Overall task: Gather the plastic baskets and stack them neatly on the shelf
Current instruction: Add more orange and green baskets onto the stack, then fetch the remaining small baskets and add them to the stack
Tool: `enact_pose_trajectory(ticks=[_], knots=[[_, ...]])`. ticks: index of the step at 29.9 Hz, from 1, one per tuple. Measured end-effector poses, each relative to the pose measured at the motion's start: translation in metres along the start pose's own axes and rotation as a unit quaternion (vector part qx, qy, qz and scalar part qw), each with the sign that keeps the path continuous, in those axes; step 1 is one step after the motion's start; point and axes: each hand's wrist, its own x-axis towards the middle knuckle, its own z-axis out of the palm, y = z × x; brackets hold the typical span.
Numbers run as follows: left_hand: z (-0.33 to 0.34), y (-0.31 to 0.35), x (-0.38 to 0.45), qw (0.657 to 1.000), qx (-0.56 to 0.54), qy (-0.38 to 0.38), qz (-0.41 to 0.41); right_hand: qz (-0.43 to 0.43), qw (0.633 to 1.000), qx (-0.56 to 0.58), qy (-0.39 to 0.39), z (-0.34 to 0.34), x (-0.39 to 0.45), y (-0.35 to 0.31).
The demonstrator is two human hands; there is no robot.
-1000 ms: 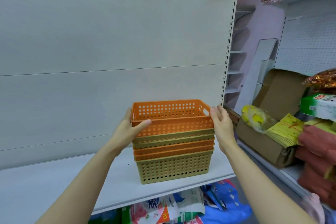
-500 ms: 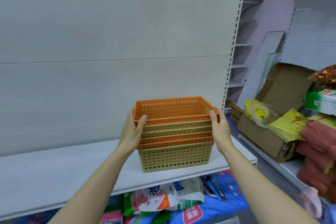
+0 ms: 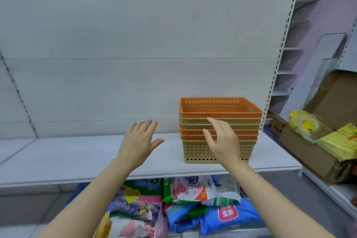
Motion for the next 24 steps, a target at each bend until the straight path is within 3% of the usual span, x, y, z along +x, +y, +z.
enact_pose_trajectory(ticks=[9, 15, 24], knots=[[-0.019, -0.127, -0.143, 0.996, 0.046, -0.019, -0.075, -0.072, 0.993, 0.086, -0.039, 0.106, -0.054, -0.166], [-0.032, -0.201, -0.24, 0.986, 0.062, -0.069, -0.142, -0.098, 0.977, 0.15, -0.111, 0.162, -0.091, -0.274], [-0.04, -0.296, -0.335, 0.961, 0.102, -0.042, -0.252, -0.125, 0.957, 0.193, -0.177, 0.233, -0.109, -0.391]])
